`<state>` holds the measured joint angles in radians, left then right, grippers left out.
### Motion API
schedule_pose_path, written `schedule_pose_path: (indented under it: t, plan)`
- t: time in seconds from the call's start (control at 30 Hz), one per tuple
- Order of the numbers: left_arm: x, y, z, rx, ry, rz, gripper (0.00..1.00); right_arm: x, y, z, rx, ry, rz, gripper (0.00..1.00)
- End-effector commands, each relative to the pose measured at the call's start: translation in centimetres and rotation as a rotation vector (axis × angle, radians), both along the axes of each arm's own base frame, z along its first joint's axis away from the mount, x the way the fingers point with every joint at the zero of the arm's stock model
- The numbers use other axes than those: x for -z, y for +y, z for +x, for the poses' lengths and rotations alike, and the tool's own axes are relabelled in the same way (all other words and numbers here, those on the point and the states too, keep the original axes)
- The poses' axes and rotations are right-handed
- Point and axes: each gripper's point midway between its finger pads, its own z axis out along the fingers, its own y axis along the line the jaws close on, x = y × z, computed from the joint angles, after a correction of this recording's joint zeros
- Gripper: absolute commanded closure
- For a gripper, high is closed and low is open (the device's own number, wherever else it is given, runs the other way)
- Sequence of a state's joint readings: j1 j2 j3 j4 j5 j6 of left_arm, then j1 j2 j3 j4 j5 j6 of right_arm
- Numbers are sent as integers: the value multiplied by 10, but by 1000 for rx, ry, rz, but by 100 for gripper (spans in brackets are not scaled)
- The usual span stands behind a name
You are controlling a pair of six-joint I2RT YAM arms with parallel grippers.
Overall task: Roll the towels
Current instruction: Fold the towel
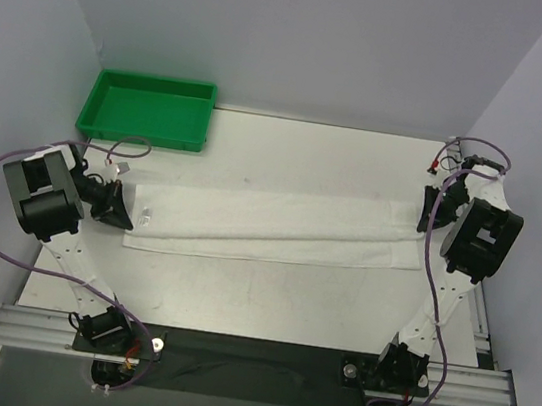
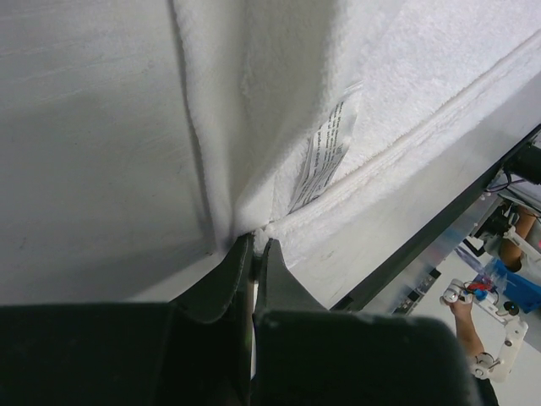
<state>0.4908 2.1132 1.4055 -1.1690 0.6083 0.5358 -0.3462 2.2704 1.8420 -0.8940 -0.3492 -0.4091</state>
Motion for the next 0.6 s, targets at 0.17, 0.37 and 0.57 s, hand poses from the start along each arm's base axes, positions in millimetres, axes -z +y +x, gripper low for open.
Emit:
schedule_pose_path:
  t: [0.17, 0.37, 0.57]
  plan:
    - [8, 26, 37, 57, -219, 133, 100, -36, -6, -2, -33, -76, -16, 100]
    - [-28, 29, 49, 44, -292, 127, 100, -67, -10, 4, -40, -147, -34, 100]
    - [-69, 33, 49, 42, -355, 111, 100, -85, -11, -14, -46, -153, -13, 100]
